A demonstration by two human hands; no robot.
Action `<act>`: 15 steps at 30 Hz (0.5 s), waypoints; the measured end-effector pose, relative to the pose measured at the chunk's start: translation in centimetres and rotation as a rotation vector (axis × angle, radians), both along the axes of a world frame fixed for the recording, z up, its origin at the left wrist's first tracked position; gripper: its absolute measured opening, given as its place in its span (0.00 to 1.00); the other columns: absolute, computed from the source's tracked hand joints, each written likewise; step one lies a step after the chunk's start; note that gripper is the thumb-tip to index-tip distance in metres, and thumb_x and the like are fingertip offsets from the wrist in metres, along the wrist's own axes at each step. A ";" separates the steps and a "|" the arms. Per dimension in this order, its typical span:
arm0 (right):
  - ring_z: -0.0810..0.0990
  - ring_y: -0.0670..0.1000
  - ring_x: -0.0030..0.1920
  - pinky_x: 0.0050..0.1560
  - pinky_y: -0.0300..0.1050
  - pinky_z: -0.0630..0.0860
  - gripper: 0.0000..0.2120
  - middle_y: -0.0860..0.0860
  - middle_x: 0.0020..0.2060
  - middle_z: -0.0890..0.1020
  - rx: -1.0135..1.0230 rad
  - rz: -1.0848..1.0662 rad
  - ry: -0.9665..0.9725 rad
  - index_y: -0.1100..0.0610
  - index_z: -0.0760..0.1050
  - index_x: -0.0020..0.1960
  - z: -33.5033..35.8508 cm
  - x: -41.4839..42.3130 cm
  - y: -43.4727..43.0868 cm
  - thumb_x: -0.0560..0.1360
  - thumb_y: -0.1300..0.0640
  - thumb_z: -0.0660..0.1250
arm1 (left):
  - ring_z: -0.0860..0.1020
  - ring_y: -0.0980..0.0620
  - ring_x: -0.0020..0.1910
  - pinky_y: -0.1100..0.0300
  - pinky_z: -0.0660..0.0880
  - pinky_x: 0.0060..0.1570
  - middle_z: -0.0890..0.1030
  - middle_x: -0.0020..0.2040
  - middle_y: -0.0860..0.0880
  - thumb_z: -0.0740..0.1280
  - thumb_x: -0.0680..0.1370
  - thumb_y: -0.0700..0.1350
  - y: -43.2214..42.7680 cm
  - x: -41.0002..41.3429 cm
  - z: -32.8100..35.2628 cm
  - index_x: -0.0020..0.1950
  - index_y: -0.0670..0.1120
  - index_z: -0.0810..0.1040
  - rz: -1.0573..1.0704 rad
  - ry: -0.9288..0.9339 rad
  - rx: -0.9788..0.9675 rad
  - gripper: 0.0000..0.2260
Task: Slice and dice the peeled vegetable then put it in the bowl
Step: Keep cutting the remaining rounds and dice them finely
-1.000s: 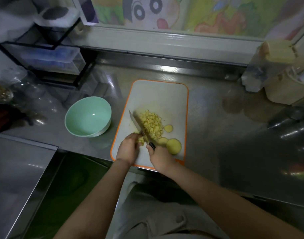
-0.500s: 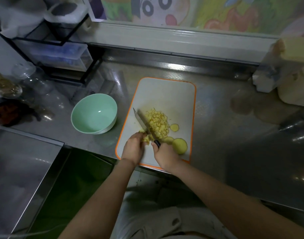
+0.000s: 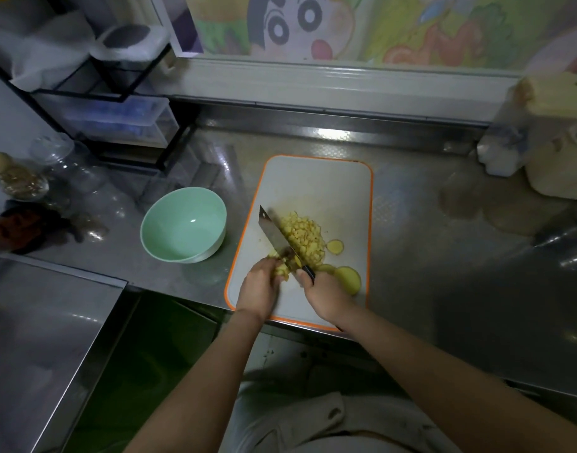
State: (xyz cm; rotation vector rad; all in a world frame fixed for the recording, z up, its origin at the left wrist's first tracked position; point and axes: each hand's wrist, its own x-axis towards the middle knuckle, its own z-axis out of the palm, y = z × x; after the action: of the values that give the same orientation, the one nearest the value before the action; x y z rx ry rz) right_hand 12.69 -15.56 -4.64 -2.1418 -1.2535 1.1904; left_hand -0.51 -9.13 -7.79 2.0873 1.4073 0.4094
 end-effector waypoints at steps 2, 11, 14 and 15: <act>0.68 0.49 0.28 0.28 0.42 0.60 0.23 0.51 0.28 0.70 -0.006 0.004 0.029 0.55 0.66 0.33 0.6 0.7 0.1 0.81 0.44 0.52 | 0.76 0.44 0.57 0.60 0.68 0.57 0.78 0.58 0.43 0.68 0.73 0.37 0.2 -0.1 0.1 0.59 0.40 0.76 -0.025 0.005 -0.001 0.15; 0.67 0.47 0.27 0.28 0.41 0.60 0.22 0.49 0.26 0.68 0.072 -0.013 0.023 0.54 0.65 0.32 2.3 1.1 -1.2 0.81 0.45 0.51 | 0.69 0.47 0.65 0.59 0.65 0.64 0.72 0.65 0.46 0.69 0.74 0.44 2.2 -1.5 0.7 0.68 0.46 0.69 -0.145 0.055 -0.027 0.23; 0.68 0.48 0.28 0.29 0.41 0.61 0.22 0.50 0.27 0.69 0.043 -0.028 0.053 0.56 0.67 0.33 2.5 0.6 -1.6 0.81 0.45 0.51 | 0.67 0.46 0.68 0.58 0.64 0.68 0.70 0.69 0.45 0.67 0.76 0.45 2.7 -1.4 0.7 0.72 0.45 0.65 -0.135 0.110 -0.097 0.25; 0.69 0.48 0.30 0.31 0.42 0.62 0.22 0.50 0.28 0.69 0.032 -0.030 0.059 0.57 0.69 0.35 2.5 0.4 -1.7 0.81 0.45 0.51 | 0.68 0.46 0.68 0.57 0.64 0.67 0.70 0.69 0.44 0.66 0.76 0.45 2.8 -1.3 0.6 0.72 0.44 0.65 -0.140 0.131 -0.122 0.25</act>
State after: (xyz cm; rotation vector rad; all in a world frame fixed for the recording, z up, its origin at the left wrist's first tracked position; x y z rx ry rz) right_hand 13.05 -17.26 -2.12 -2.0804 -1.2031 1.2036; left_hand -1.85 -6.36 -7.16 2.1288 1.3135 0.1285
